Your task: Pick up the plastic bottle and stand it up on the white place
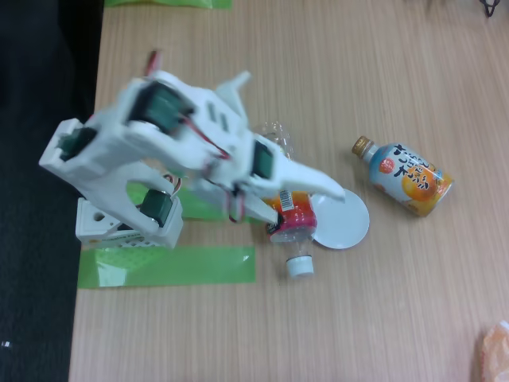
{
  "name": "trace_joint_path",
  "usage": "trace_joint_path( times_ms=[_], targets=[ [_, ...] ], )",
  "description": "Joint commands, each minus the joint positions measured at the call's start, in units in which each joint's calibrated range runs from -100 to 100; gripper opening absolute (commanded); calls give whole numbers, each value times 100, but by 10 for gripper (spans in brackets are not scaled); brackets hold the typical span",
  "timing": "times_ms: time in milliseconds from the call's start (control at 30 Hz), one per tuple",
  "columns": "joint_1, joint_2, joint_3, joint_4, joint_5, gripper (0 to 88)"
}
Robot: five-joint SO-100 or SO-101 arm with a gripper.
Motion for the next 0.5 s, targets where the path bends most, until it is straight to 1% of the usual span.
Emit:
trace_joint_path(
  times_ms=[0, 200, 467],
  targets=[
    [-22, 372, 80, 73, -83, 384],
    [-52, 649, 868, 73, -41, 384],
    [-667, 658, 2127, 73, -99, 383]
  ],
)
